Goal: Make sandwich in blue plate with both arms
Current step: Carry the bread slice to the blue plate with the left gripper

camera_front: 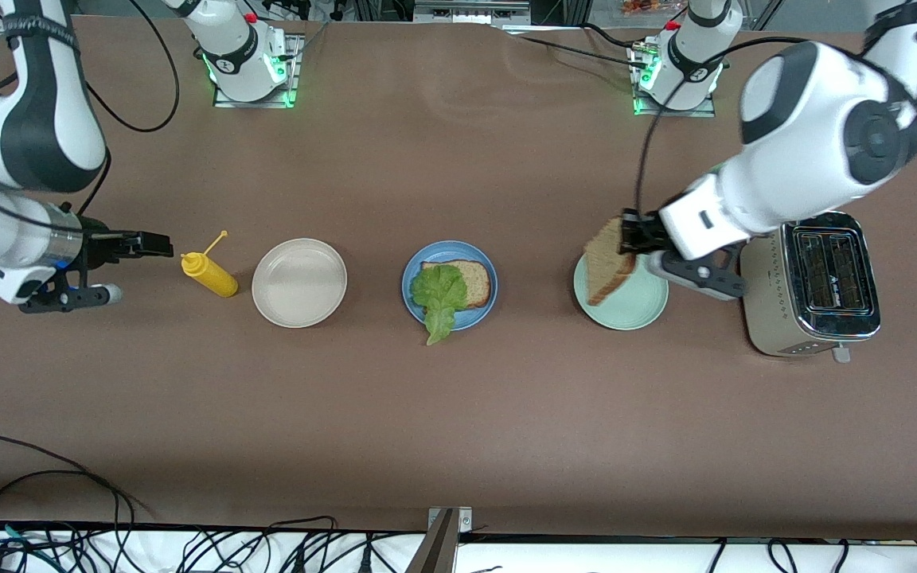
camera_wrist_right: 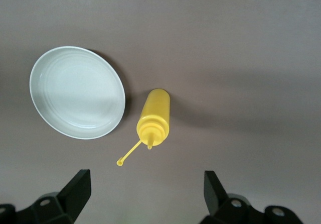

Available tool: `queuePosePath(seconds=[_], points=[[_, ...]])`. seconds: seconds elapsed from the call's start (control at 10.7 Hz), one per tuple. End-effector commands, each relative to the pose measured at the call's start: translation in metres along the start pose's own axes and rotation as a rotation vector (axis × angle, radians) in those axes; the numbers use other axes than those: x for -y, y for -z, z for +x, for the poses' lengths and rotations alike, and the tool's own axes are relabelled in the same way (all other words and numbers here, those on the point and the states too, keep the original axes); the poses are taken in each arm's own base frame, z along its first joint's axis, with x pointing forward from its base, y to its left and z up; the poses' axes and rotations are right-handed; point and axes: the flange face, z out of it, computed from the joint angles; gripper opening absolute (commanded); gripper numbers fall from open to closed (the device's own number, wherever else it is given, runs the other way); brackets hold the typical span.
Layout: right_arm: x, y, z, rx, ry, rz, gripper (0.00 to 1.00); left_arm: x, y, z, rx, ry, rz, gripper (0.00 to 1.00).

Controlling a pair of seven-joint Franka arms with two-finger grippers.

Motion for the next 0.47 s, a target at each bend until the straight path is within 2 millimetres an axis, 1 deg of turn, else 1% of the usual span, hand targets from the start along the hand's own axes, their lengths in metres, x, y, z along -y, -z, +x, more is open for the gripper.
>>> queuePosePath(seconds=[0.0,0.09,0.19,0.28,0.38], points=[[-0.015,0.053,-0.054,-0.095,-0.107,-0.017,1.00,-0.035,-0.031,0.013,0.002,0.018,-0.149,0.00],[-0.026,0.066,-0.067,-0.068,-0.127,0.002,1.00,-0.052,-0.044,0.014,0.015,0.035,-0.195,0.00],[-0.035,0.088,-0.075,-0.069,-0.142,0.025,1.00,-0.066,-0.056,0.017,0.012,0.059,-0.248,0.00],[-0.037,0.107,-0.083,-0.075,-0.137,0.025,1.00,-0.080,-0.073,0.021,0.015,0.073,-0.312,0.00],[-0.036,0.123,-0.095,-0.101,-0.136,0.024,1.00,-0.094,-0.095,0.023,0.025,0.079,-0.353,0.00]])
